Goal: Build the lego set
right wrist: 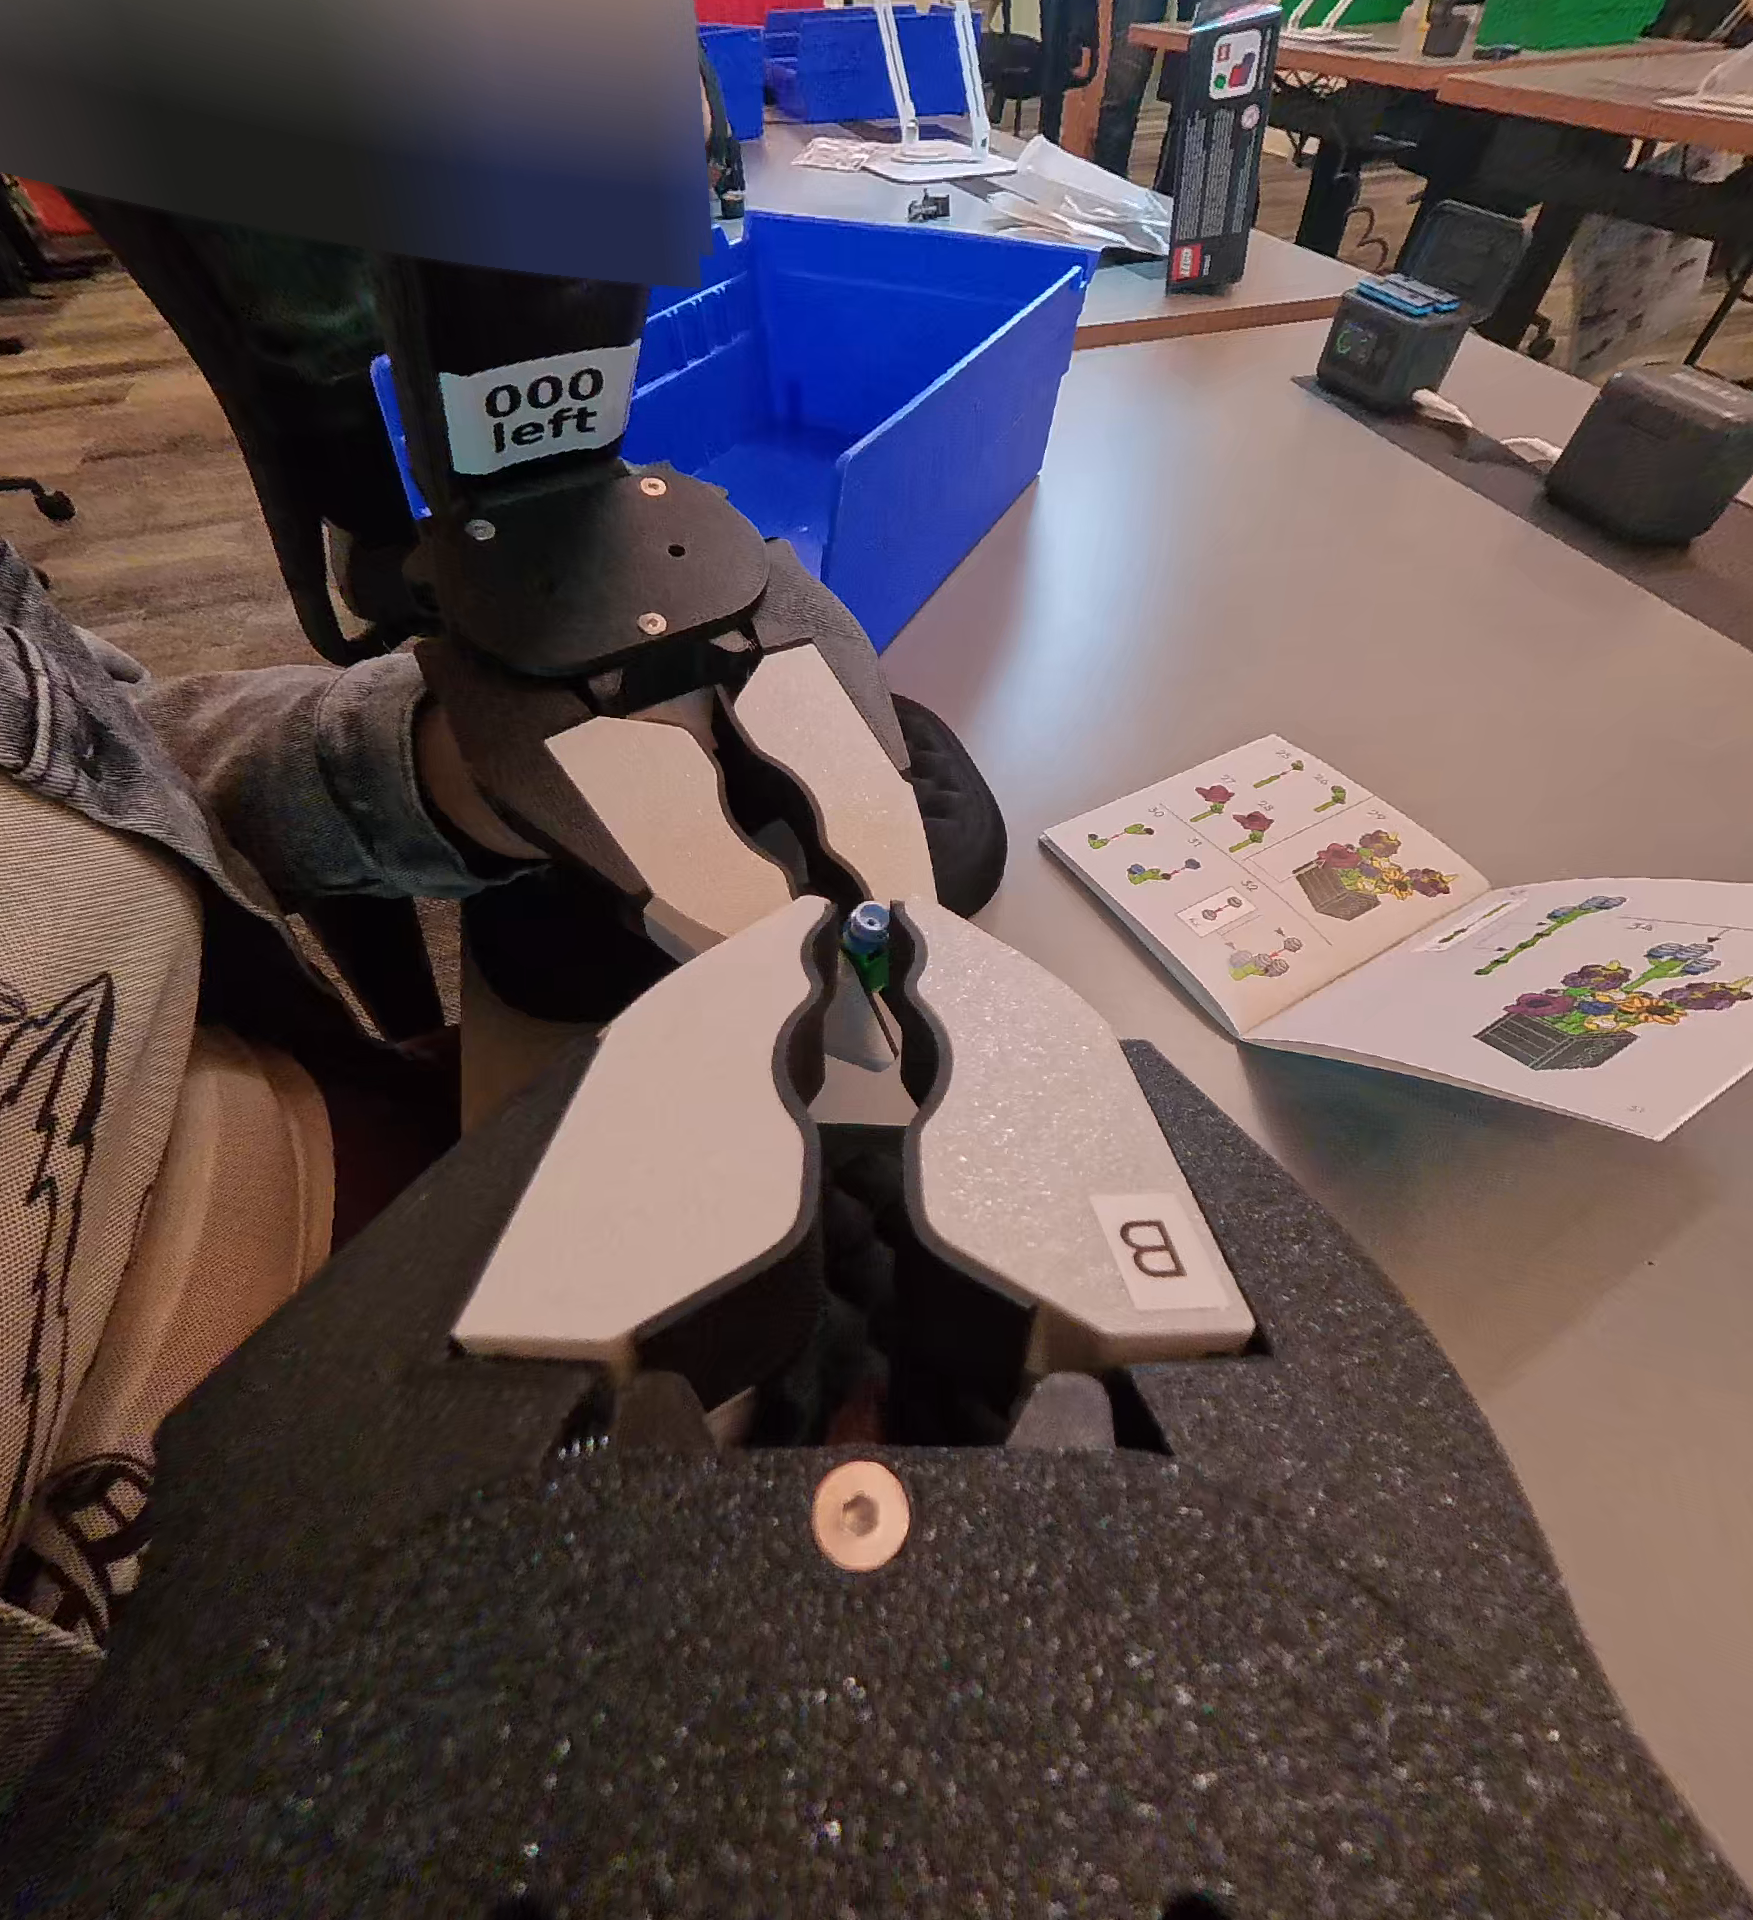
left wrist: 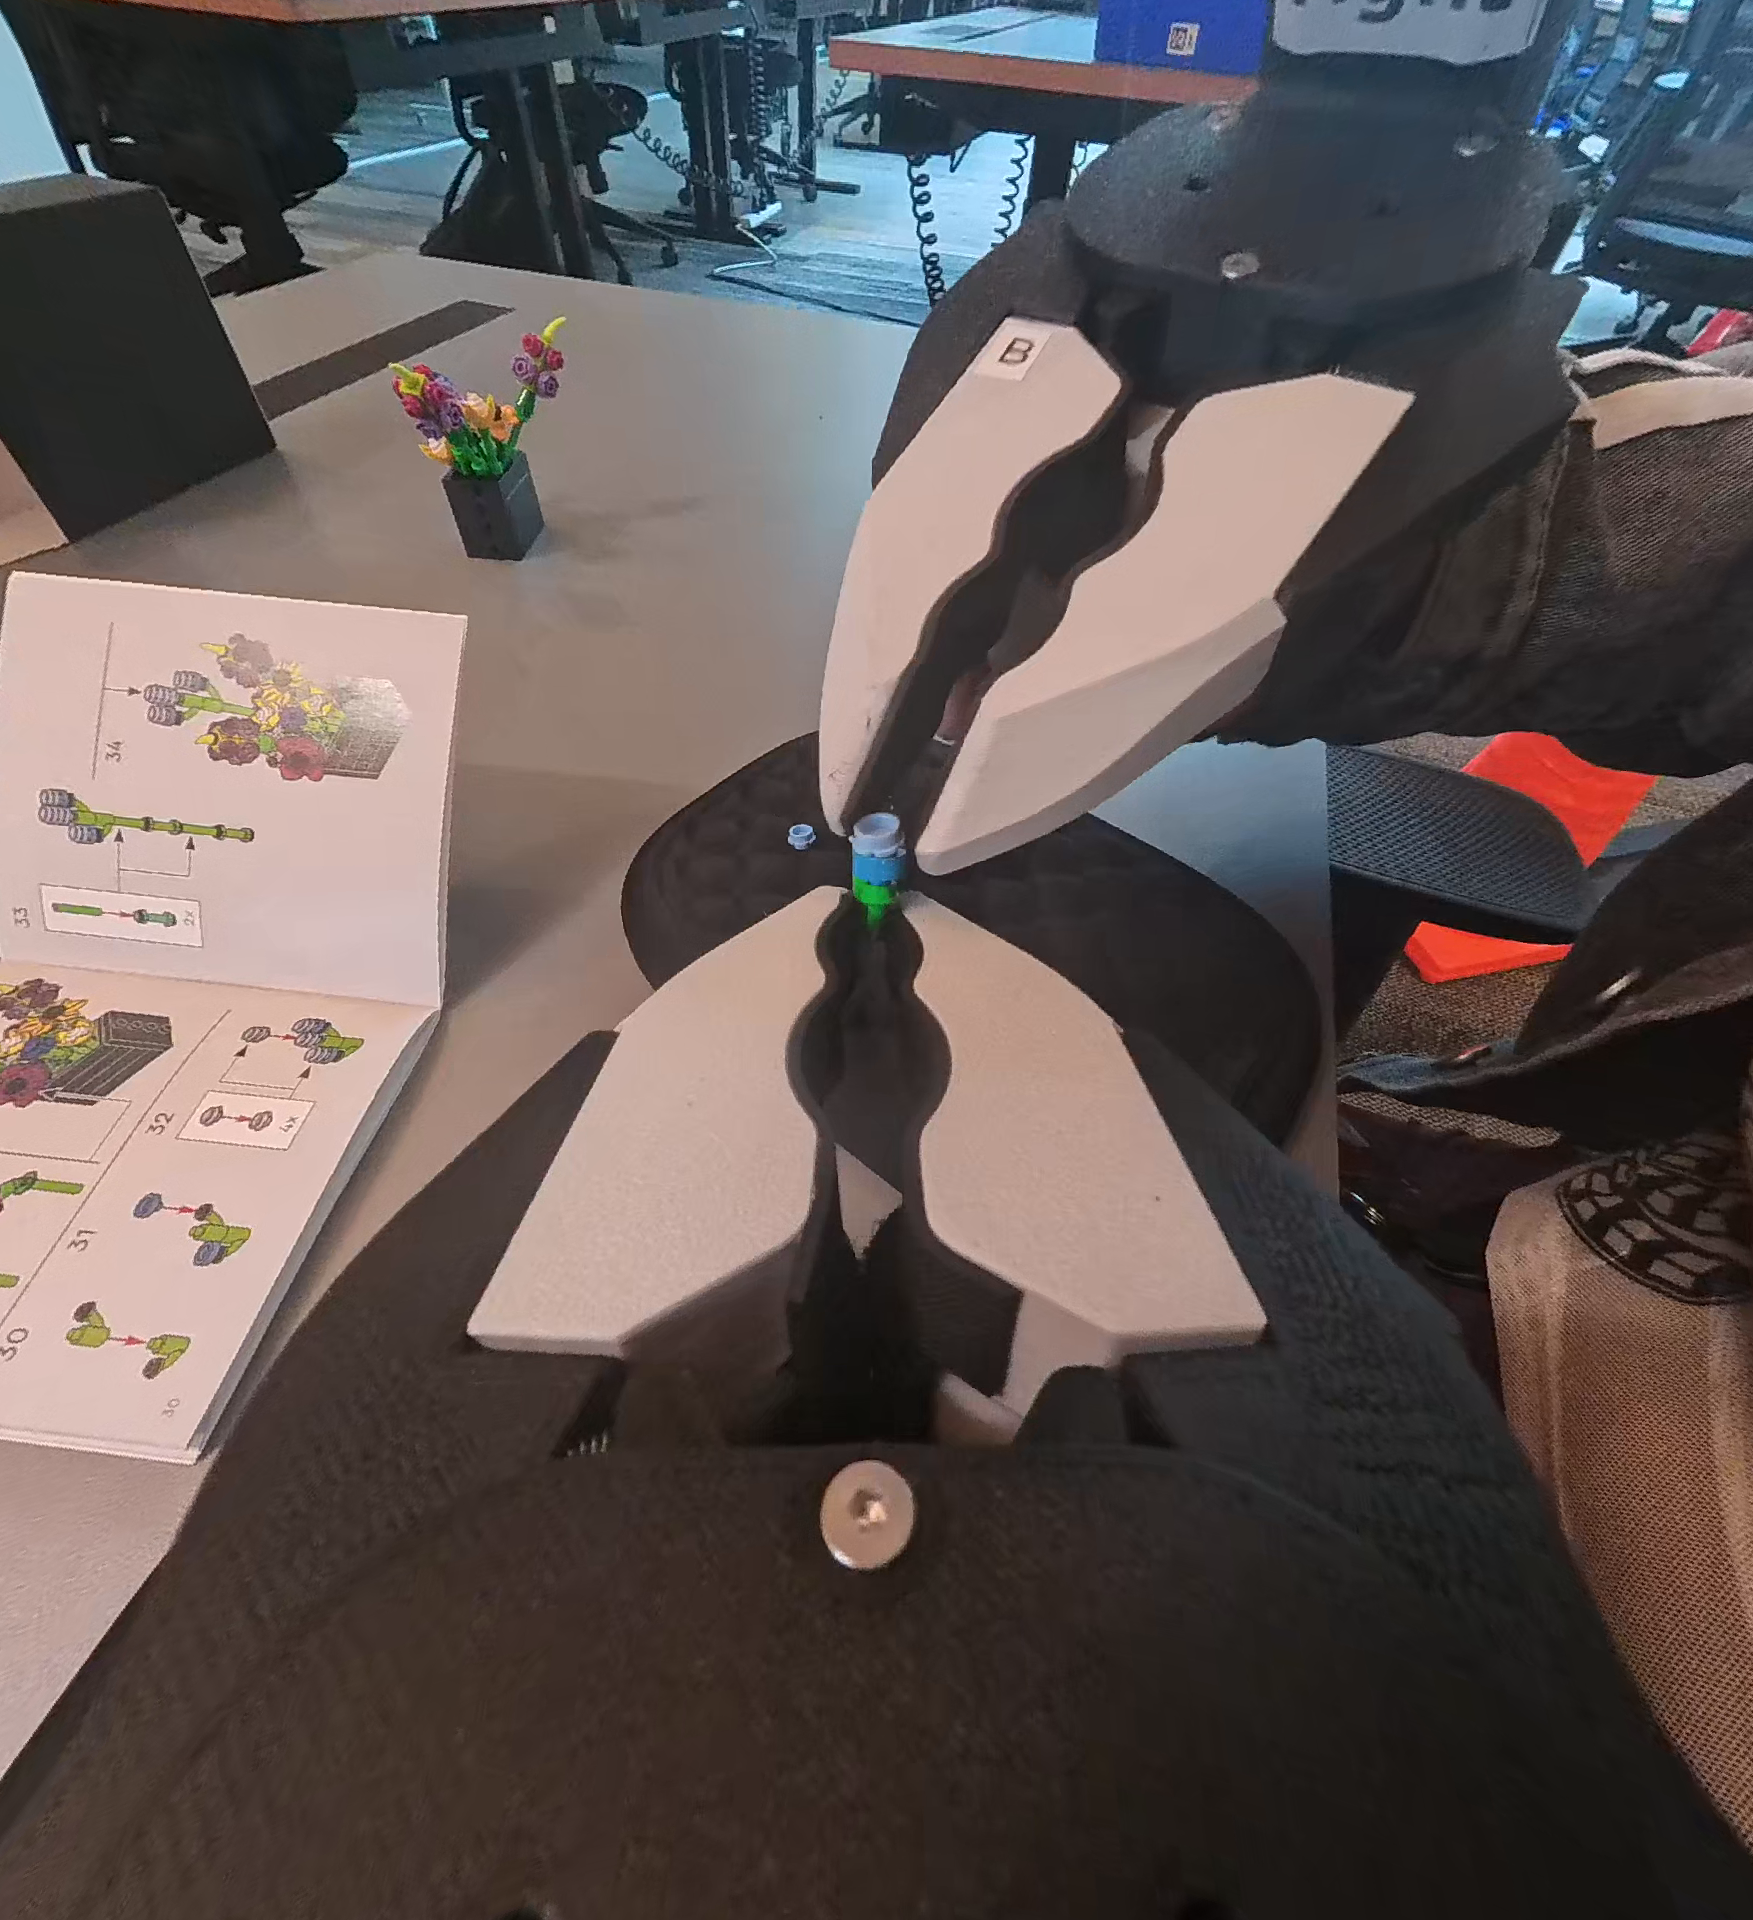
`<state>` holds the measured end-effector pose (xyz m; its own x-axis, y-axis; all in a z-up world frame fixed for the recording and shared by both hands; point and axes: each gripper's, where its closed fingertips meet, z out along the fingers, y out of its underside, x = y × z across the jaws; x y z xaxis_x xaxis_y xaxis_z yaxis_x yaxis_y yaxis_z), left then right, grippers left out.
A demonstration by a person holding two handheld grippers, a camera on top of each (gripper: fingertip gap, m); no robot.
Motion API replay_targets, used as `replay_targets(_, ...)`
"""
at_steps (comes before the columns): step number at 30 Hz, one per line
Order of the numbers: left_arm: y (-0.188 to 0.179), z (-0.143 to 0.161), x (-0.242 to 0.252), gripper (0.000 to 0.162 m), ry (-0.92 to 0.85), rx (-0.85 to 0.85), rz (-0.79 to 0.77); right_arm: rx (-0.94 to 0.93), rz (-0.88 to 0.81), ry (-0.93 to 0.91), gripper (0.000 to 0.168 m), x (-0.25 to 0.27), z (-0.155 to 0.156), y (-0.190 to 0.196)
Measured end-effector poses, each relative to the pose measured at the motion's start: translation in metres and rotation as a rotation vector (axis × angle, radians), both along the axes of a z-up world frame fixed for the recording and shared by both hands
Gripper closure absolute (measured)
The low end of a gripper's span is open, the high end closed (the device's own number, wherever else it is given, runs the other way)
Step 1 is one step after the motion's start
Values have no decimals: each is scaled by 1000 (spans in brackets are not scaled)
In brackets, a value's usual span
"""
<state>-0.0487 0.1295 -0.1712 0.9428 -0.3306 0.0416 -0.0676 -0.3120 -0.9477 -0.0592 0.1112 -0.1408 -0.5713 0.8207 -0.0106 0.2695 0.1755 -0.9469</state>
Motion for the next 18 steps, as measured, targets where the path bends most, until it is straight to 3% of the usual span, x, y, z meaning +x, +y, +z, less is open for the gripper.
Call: replay_targets(18,-1,13,-7,156,-68,63,33,125,-8,110,144,-6,12,-3)
